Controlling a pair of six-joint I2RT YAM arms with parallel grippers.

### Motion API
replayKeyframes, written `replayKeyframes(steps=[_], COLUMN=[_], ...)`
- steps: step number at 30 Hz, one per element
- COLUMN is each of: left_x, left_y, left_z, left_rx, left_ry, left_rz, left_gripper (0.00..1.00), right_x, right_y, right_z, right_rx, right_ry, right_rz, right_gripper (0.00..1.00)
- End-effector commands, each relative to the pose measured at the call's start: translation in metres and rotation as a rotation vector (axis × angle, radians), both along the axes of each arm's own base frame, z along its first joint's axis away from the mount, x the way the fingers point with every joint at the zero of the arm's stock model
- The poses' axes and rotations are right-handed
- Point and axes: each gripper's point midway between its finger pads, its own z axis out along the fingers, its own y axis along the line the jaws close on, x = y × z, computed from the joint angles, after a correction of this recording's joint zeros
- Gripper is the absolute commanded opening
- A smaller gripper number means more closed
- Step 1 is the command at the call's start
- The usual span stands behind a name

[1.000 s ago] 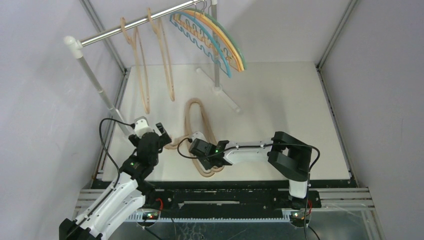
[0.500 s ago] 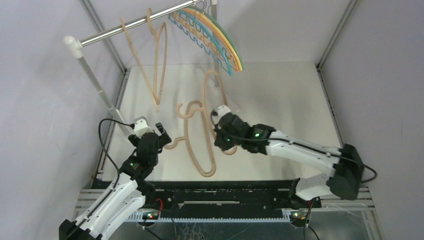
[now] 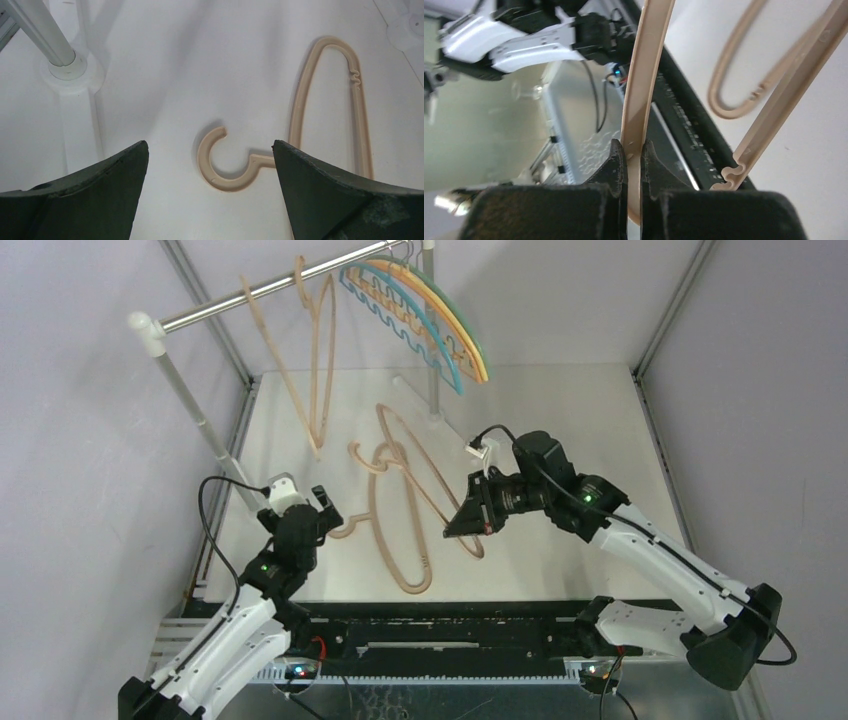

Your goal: Organize the hangers

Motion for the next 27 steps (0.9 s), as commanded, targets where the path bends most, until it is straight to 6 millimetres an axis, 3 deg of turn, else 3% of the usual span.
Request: replayKeyframes(steps=[1,17,27], left_x=[0.008,0.005,0.002], left_y=[-0.005,-0.003,-0.001], left_z=[0.026,0.031,0.033], left_rx=[-0.028,-0.036,-0.042], left_ry=[-0.063,-0.089,-0.107], left_rz=[-0.003,-0.007,-0.007], left_gripper=[1.00,0.99,1.00], right_x=[-0.021,0.031,0.069], right_y=[0.007,0.036,0.058], right_z=[0.054,0.172,0.198], right_rx=[0.212,0.627,0.746], right_ry=[0.014,-0.118,-0.081], right_rz=[0.109,-0.030,-0.030], right_gripper=[0.01,0.02,0.03])
